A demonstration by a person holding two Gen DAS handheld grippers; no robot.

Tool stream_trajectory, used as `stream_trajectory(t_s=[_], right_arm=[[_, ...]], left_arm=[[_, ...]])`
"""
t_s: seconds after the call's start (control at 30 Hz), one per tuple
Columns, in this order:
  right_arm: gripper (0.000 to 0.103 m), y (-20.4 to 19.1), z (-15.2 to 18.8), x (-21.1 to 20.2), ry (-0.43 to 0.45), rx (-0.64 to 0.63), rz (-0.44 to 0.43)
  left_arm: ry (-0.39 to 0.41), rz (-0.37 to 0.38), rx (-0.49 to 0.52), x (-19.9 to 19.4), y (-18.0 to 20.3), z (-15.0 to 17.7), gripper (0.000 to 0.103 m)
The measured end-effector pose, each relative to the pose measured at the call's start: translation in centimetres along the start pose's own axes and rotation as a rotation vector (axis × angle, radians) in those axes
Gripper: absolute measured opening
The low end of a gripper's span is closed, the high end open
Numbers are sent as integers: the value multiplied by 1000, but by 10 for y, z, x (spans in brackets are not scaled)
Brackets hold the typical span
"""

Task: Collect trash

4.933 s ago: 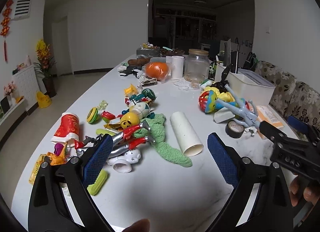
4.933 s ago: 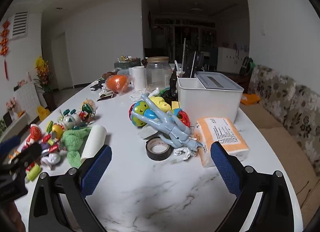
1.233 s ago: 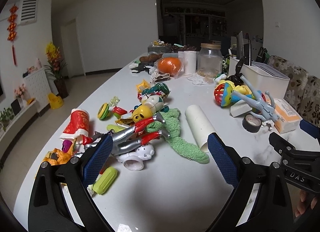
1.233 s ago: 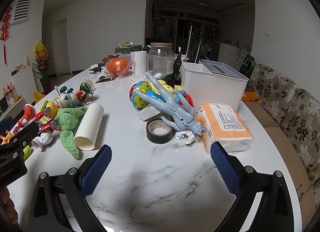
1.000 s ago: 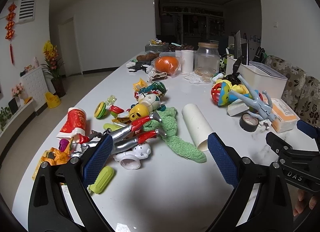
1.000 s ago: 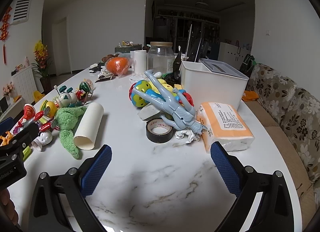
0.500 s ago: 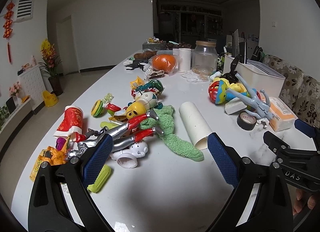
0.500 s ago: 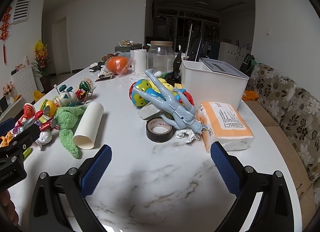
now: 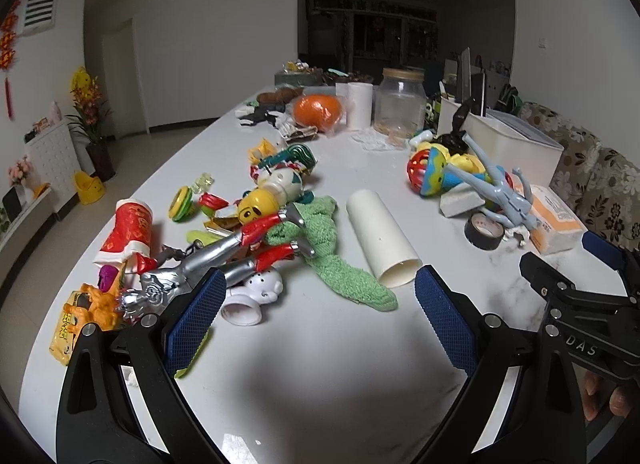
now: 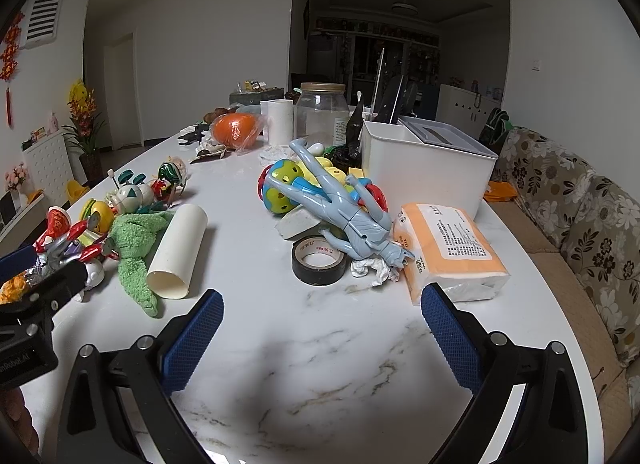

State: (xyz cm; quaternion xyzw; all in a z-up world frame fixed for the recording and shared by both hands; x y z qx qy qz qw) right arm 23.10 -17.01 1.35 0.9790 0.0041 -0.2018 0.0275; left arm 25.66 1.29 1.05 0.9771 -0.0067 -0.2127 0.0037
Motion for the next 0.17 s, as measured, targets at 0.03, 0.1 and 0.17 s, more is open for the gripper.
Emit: stream_trajectory(t_s=[0.03, 0.1, 0.17], right_arm=[[98, 0, 0, 0, 0, 0, 0], [98, 0, 0, 0, 0, -1, 2], [98, 0, 0, 0, -1, -1, 0]], left_arm=[[-4, 2, -2, 1, 0, 0, 93], [-5, -7, -1, 1, -1, 1, 93], [-4, -11, -3, 1, -2, 1, 93]])
Point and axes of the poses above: each gripper's, at about its wrist camera, not at the fingertips, and x roughly the way its jaws point, y to its right, z to its underside, the point moved 3 cm from there along x, roughly the way its jaws point, and after that the axes turned 11 degrees about y, right-handed, at the moved point
